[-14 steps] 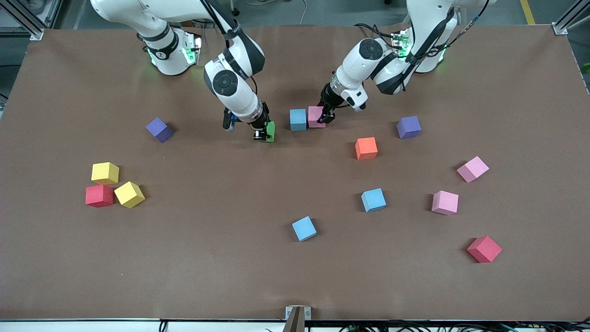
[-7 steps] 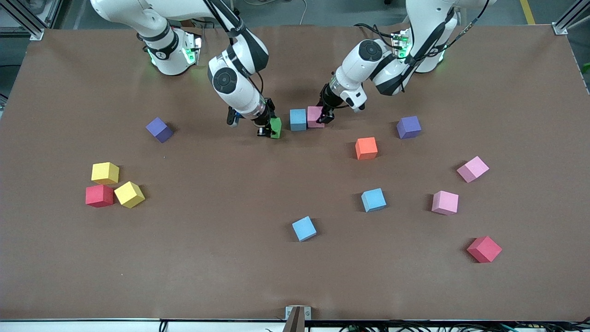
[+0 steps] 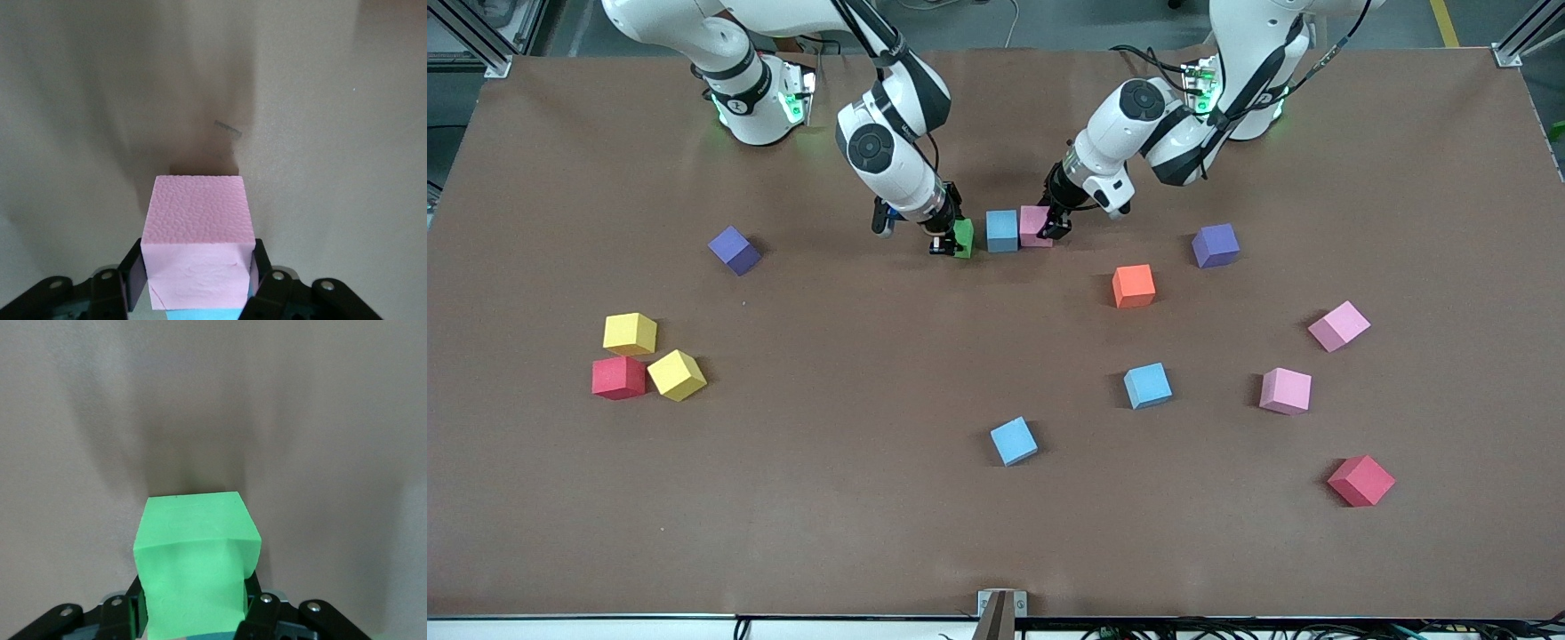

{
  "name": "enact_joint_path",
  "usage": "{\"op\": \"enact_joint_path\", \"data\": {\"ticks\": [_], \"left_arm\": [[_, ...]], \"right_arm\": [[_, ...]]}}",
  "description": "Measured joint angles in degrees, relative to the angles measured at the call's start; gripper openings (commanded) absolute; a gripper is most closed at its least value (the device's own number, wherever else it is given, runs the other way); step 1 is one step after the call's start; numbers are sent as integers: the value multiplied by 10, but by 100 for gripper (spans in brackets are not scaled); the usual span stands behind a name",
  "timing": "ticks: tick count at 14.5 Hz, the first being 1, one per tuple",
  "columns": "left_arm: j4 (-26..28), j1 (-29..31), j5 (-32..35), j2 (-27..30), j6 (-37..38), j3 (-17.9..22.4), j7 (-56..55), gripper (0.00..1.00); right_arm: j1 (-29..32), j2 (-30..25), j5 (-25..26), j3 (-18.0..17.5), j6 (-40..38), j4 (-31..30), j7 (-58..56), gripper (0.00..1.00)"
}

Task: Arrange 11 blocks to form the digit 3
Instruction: 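Lower the green block beside the blue block with the right gripper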

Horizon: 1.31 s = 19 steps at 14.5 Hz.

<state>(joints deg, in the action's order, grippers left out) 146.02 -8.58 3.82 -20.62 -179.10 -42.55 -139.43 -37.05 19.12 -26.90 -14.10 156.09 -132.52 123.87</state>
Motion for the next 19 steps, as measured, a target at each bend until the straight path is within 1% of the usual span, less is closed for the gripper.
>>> {"op": "enact_joint_path", "data": {"ticks": [1,2,3,4,6,11,16,19], "left_arm": [[-3,0,0,-2,0,0,0,27],[-5,0,0,-4,0,1,1,30],[-6,0,0,-7,0,2,3,36],[-7,0,0,-8,0,3,5,46],[-7,0,9,-11,0,6,8,100],[-15,5,24,-17,5,30,15,100],[-54,7,27,-16,95,30,36,100],[-58,-3,29,-16,116,27,38,100]], "right_arm": [[-2,0,0,0,0,0,0,0],[-5,0,0,-1,0,0,-1,0],[-7,0,0,-2,0,0,-3,0],[-9,0,0,-3,1,0,-5,0],[-10,2,0,-3,2,0,-7,0],[-10,6,-1,-3,6,3,-8,0],[-10,10,-1,-3,6,8,-8,0],[-12,11,-1,-4,6,9,-9,0]]}}
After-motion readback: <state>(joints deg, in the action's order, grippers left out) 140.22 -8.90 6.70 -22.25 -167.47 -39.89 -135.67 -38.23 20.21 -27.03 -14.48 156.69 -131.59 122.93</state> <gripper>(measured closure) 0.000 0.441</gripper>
